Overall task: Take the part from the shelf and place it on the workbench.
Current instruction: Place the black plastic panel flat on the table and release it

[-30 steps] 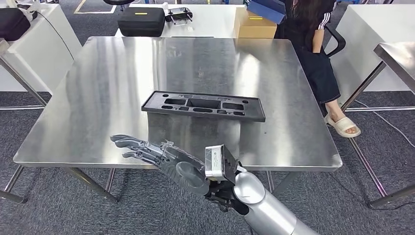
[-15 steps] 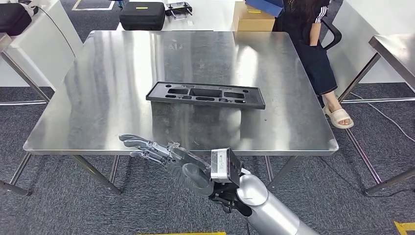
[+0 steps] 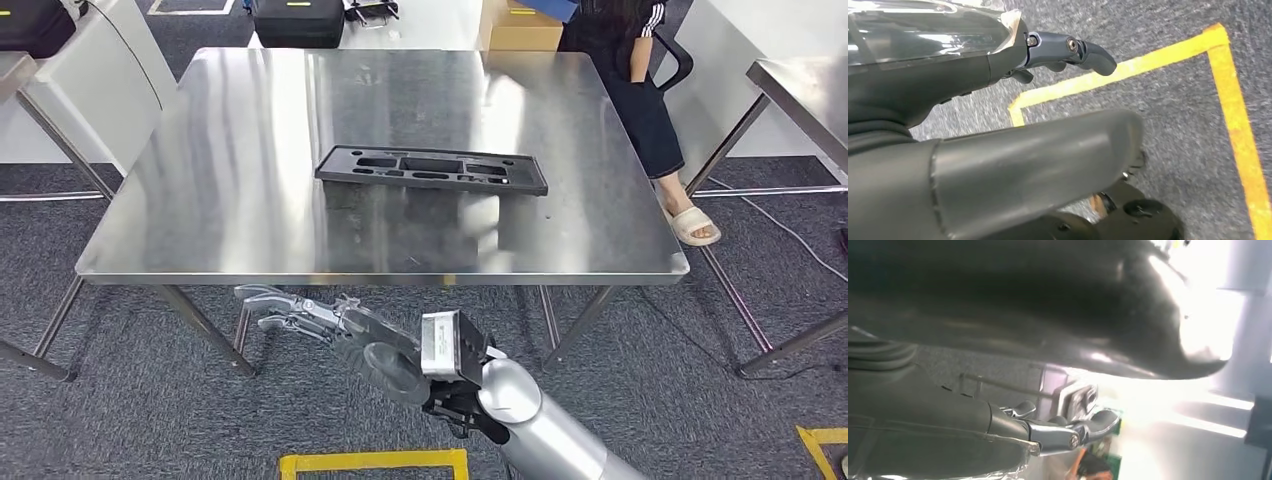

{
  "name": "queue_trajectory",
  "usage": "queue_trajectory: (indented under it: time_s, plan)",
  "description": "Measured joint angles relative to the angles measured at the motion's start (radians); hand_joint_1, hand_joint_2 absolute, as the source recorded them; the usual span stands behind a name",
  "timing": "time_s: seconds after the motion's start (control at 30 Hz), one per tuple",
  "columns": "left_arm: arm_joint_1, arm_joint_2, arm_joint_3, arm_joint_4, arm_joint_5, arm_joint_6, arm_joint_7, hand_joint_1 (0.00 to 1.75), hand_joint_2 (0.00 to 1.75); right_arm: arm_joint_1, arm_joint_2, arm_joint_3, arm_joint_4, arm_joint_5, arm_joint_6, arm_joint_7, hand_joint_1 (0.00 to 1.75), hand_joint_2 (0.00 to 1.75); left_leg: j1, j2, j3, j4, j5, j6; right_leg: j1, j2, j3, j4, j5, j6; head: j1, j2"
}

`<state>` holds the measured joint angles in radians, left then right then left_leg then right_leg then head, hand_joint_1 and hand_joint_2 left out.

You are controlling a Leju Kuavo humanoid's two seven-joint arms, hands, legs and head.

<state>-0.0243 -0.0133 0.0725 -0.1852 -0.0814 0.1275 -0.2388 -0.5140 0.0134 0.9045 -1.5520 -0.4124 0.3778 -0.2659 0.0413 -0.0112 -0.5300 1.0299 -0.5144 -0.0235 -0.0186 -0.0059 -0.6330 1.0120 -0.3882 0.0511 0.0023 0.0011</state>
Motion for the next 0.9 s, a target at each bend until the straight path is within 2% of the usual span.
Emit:
queue_trajectory:
  time_s: [0.03, 0.07, 0.1, 0.17, 0.2, 0.23, 0.27, 0.3, 0.33, 0.37, 0.4, 0.43, 0.47, 0.5, 0.53, 0.57, 0.6, 0.67, 0.7, 0.73, 0.77, 0.8, 0.83, 0.87, 0.9]
  plan:
    - [0.0, 0.0, 0.0, 0.0, -0.001, 0.001, 0.0, 0.0, 0.0, 0.007, -0.002, -0.001, 0.002, 0.011, -0.013, -0.002, 0.0, 0.0, -0.002, 0.002, -0.008, 0.0, 0.009, 0.015, -0.001, 0.001, -0.008, 0.006, -0.006, 0.005, 0.0, 0.0]
    - [0.001, 0.0, 0.0, 0.0, -0.001, 0.002, -0.002, 0.0, 0.0, 0.014, -0.006, -0.002, 0.006, 0.02, -0.025, -0.003, 0.0, 0.0, -0.003, 0.005, -0.018, -0.002, 0.019, 0.029, -0.003, 0.001, -0.021, 0.027, -0.027, 0.004, 0.001, 0.0]
    - [0.001, 0.001, 0.0, 0.001, -0.001, 0.002, -0.003, 0.0, 0.0, 0.019, -0.01, -0.005, 0.013, 0.027, -0.034, -0.005, 0.0, 0.0, -0.003, 0.007, -0.031, -0.003, 0.03, 0.041, -0.003, 0.002, -0.04, 0.069, -0.063, -0.002, 0.002, 0.0]
    - [0.001, 0.002, 0.0, 0.001, -0.001, 0.004, -0.007, 0.0, 0.0, 0.029, -0.022, -0.015, 0.037, 0.035, -0.046, -0.013, 0.0, 0.0, -0.007, 0.009, -0.06, -0.002, 0.053, 0.053, -0.002, 0.003, -0.08, 0.199, -0.149, -0.015, 0.005, 0.0]
    - [0.002, 0.002, 0.0, 0.001, -0.001, 0.005, -0.009, 0.0, 0.0, 0.038, -0.029, -0.024, 0.054, 0.039, -0.05, -0.019, 0.0, 0.0, -0.009, 0.01, -0.075, -0.002, 0.064, 0.055, -0.001, 0.004, -0.089, 0.257, -0.174, -0.015, 0.005, 0.0]
    - [0.002, 0.002, 0.0, 0.001, -0.001, 0.006, -0.011, 0.0, 0.0, 0.05, -0.036, -0.033, 0.072, 0.047, -0.056, -0.024, 0.0, 0.0, -0.011, 0.01, -0.09, -0.001, 0.075, 0.055, 0.0, 0.004, -0.085, 0.29, -0.182, -0.01, 0.005, 0.0]
    - [0.003, 0.002, 0.0, 0.001, 0.0, 0.007, -0.012, 0.0, 0.0, 0.066, -0.042, -0.041, 0.092, 0.057, -0.062, -0.029, 0.0, 0.0, -0.012, 0.011, -0.103, -0.001, 0.086, 0.055, 0.0, 0.004, -0.063, 0.288, -0.172, -0.003, 0.005, 0.0]
    - [0.004, 0.003, 0.0, 0.001, 0.0, 0.007, -0.012, 0.0, 0.0, 0.082, -0.047, -0.049, 0.111, 0.07, -0.067, -0.035, 0.0, 0.0, -0.013, 0.011, -0.114, 0.0, 0.096, 0.053, 0.001, 0.004, -0.021, 0.247, -0.154, 0.003, 0.005, 0.0]
    - [0.005, 0.003, 0.0, 0.001, 0.0, 0.007, -0.013, 0.0, 0.0, 0.096, -0.052, -0.055, 0.13, 0.084, -0.072, -0.043, 0.0, 0.0, -0.013, 0.011, -0.123, 0.0, 0.105, 0.05, 0.003, 0.004, 0.034, 0.178, -0.139, 0.004, 0.005, 0.0]
    - [0.005, 0.003, 0.0, 0.001, 0.001, 0.007, -0.014, 0.0, 0.0, 0.107, -0.055, -0.062, 0.148, 0.095, -0.075, -0.053, 0.0, 0.0, -0.014, 0.01, -0.13, 0.0, 0.114, 0.045, 0.007, 0.004, 0.093, 0.097, -0.137, 0.0, 0.005, 0.0]
    - [0.005, 0.003, 0.0, 0.001, 0.001, 0.007, -0.015, 0.0, 0.0, 0.116, -0.058, -0.069, 0.165, 0.104, -0.076, -0.061, 0.0, 0.0, -0.015, 0.011, -0.135, -0.002, 0.124, 0.039, 0.013, 0.004, 0.136, 0.033, -0.14, -0.005, 0.005, 0.0]
    - [0.005, 0.003, 0.0, 0.001, 0.001, 0.007, -0.015, 0.0, 0.0, 0.123, -0.061, -0.074, 0.178, 0.109, -0.076, -0.068, 0.0, 0.0, -0.015, 0.012, -0.137, -0.004, 0.134, 0.033, 0.018, 0.005, 0.159, -0.008, -0.147, -0.011, 0.005, 0.0]
    - [0.006, 0.003, 0.0, 0.001, 0.001, 0.007, -0.016, 0.0, 0.0, 0.129, -0.064, -0.079, 0.19, 0.112, -0.076, -0.071, 0.0, 0.0, -0.014, 0.013, -0.138, -0.008, 0.143, 0.026, 0.024, 0.006, 0.163, -0.025, -0.15, -0.017, 0.005, 0.0]
    - [0.007, 0.003, 0.0, 0.001, 0.001, 0.007, -0.016, 0.0, 0.0, 0.135, -0.066, -0.082, 0.199, 0.114, -0.077, -0.073, 0.0, 0.0, -0.014, 0.013, -0.138, -0.013, 0.153, 0.019, 0.023, 0.006, 0.154, -0.027, -0.142, -0.021, 0.006, 0.0]
    - [0.007, 0.004, 0.0, 0.002, 0.001, 0.007, -0.016, 0.0, 0.0, 0.14, -0.067, -0.085, 0.207, 0.115, -0.077, -0.073, 0.0, 0.0, -0.013, 0.012, -0.142, -0.013, 0.151, 0.013, 0.018, 0.005, 0.149, -0.03, -0.131, -0.028, 0.007, 0.0]
    - [0.008, 0.004, 0.0, 0.002, 0.001, 0.008, -0.016, 0.0, 0.0, 0.143, -0.067, -0.088, 0.213, 0.116, -0.078, -0.07, 0.0, 0.0, -0.012, 0.011, -0.15, 0.0, 0.13, 0.009, 0.012, 0.003, 0.143, -0.033, -0.119, -0.039, 0.006, 0.0]
    - [0.009, 0.005, 0.0, 0.003, 0.001, 0.008, -0.016, 0.0, 0.0, 0.146, -0.067, -0.091, 0.22, 0.117, -0.082, -0.064, 0.0, 0.0, -0.012, 0.009, -0.162, 0.03, 0.092, 0.006, 0.006, 0.002, 0.135, -0.036, -0.105, -0.048, 0.004, 0.0]
    - [0.009, 0.006, 0.0, 0.003, 0.001, 0.009, -0.016, 0.0, 0.0, 0.157, -0.068, -0.096, 0.244, 0.131, -0.099, -0.041, 0.0, 0.0, -0.012, 0.008, -0.193, 0.147, -0.012, 0.0, 0.005, -0.001, 0.112, -0.036, -0.082, -0.06, 0.001, 0.0]
    - [0.01, 0.007, 0.0, 0.003, 0.001, 0.01, -0.016, 0.0, 0.0, 0.168, -0.07, -0.099, 0.264, 0.144, -0.113, -0.031, 0.0, 0.0, -0.011, 0.008, -0.204, 0.21, -0.044, -0.003, 0.006, -0.003, 0.099, -0.035, -0.072, -0.06, 0.0, 0.0]
    - [0.01, 0.009, 0.0, 0.003, 0.001, 0.012, -0.016, 0.0, 0.0, 0.18, -0.074, -0.102, 0.292, 0.161, -0.129, -0.028, 0.0, 0.0, -0.01, 0.008, -0.205, 0.255, -0.053, -0.007, 0.007, -0.005, 0.086, -0.034, -0.062, -0.059, 0.0, 0.0]
    - [0.01, 0.01, 0.0, 0.003, 0.001, 0.013, -0.016, 0.0, 0.0, 0.193, -0.078, -0.107, 0.327, 0.18, -0.146, -0.031, 0.0, 0.0, -0.009, 0.009, -0.191, 0.268, -0.039, -0.01, 0.007, -0.007, 0.073, -0.032, -0.053, -0.056, -0.001, 0.0]
    - [0.011, 0.011, 0.0, 0.003, 0.001, 0.015, -0.016, 0.0, 0.0, 0.205, -0.081, -0.112, 0.367, 0.198, -0.163, -0.035, 0.0, 0.0, -0.006, 0.009, -0.158, 0.244, -0.012, -0.012, 0.006, -0.008, 0.061, -0.028, -0.045, -0.051, -0.001, 0.0]
    - [0.011, 0.013, 0.0, 0.003, 0.0, 0.015, -0.015, 0.0, 0.0, 0.216, -0.085, -0.12, 0.413, 0.214, -0.183, -0.039, 0.0, 0.0, -0.002, 0.009, -0.109, 0.187, 0.011, -0.014, 0.005, -0.009, 0.048, -0.022, -0.039, -0.045, -0.001, 0.0]
    - [0.01, 0.015, 0.0, 0.003, 0.0, 0.015, -0.013, 0.0, 0.0, 0.225, -0.088, -0.13, 0.463, 0.228, -0.204, -0.04, 0.0, 0.0, -0.001, 0.007, -0.056, 0.116, 0.017, -0.016, 0.006, -0.009, 0.035, -0.013, -0.034, -0.039, -0.002, 0.0]
    - [0.009, 0.016, 0.0, 0.003, 0.0, 0.014, -0.011, 0.0, 0.0, 0.234, -0.09, -0.142, 0.519, 0.237, -0.226, -0.036, 0.0, 0.0, -0.002, 0.004, -0.016, 0.058, 0.013, -0.013, 0.008, -0.01, 0.025, -0.006, -0.029, -0.032, -0.001, 0.0]
